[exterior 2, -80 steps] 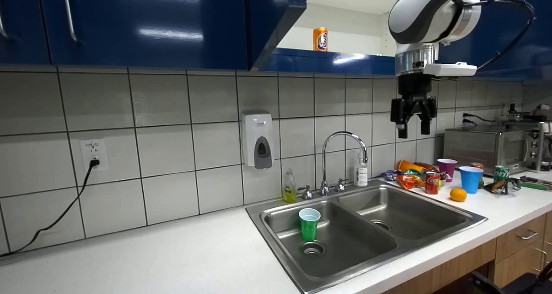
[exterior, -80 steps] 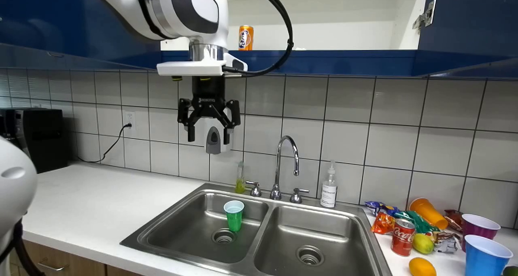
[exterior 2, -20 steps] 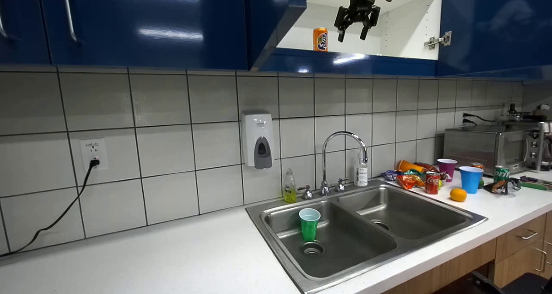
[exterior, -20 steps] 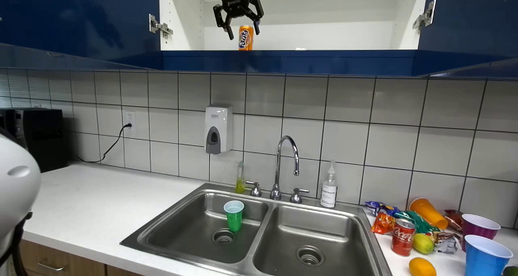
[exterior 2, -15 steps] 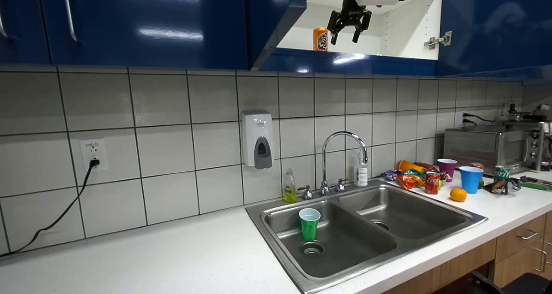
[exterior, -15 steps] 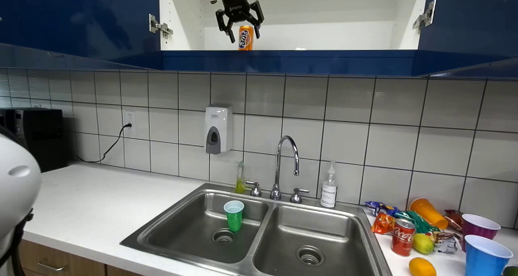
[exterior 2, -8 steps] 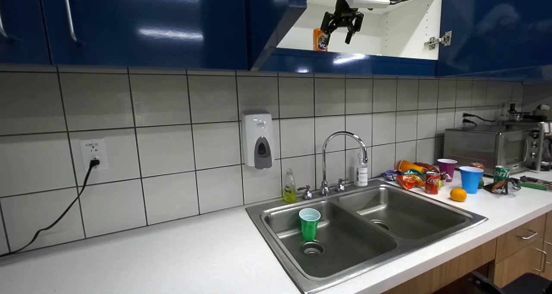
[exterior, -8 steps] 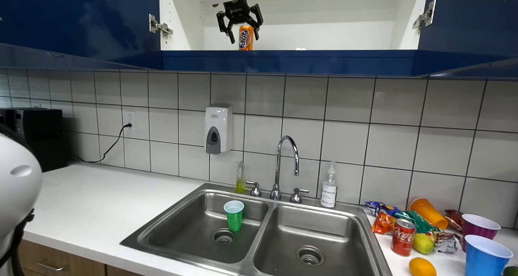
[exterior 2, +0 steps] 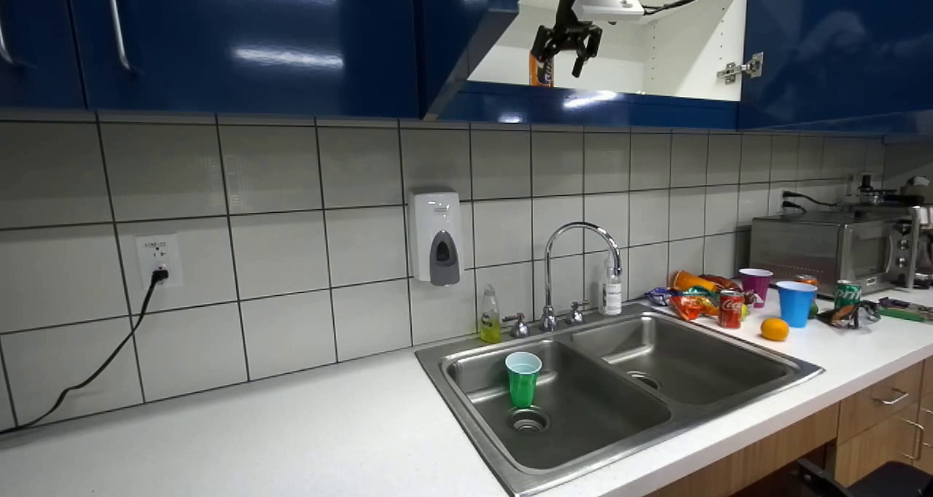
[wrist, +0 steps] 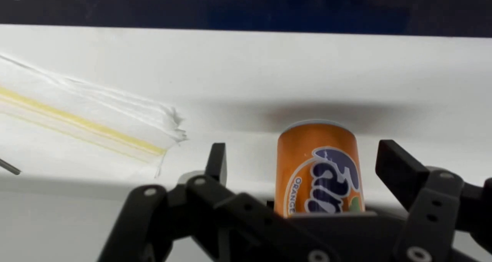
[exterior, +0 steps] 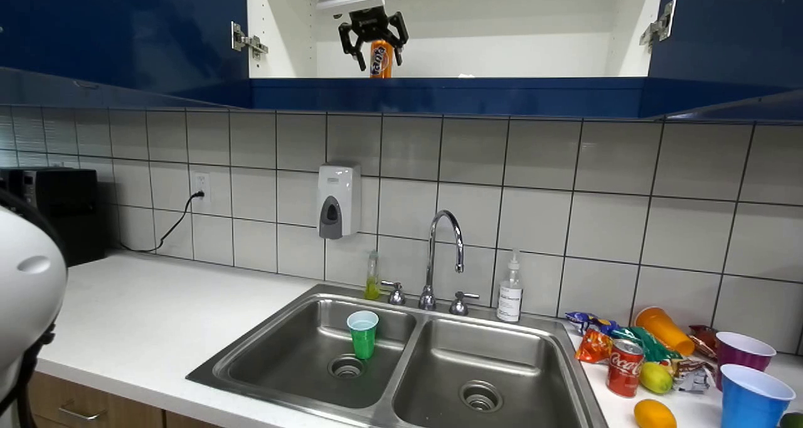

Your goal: Pick up the canned drink from the shelf and put it in the sink

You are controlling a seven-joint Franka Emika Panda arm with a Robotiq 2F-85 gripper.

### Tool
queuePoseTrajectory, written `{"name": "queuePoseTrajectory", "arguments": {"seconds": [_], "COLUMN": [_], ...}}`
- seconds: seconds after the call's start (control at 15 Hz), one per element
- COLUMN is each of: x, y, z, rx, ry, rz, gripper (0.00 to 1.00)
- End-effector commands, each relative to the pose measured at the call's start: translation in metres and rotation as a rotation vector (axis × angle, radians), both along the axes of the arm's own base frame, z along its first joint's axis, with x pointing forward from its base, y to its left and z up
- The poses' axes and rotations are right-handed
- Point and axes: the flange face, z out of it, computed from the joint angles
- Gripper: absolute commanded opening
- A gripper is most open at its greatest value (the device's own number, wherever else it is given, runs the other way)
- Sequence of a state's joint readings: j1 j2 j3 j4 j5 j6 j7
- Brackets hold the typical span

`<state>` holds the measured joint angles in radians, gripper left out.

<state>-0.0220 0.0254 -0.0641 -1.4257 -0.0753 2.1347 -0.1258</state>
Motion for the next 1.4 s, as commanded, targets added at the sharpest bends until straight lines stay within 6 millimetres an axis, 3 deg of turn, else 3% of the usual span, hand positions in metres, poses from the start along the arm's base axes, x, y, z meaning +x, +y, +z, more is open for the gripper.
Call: {"name": "queuePoseTrajectory", "arguments": {"seconds": [0.0,1.33], "x": [0.014,0.013], "y": [0.006,0.016], "z": [0.004,0.03], "rx": [0.013,0.016], "ry": [-0.03,-0.083], "rz": [0.004,0.012], "gripper": [1.0,1.0]}}
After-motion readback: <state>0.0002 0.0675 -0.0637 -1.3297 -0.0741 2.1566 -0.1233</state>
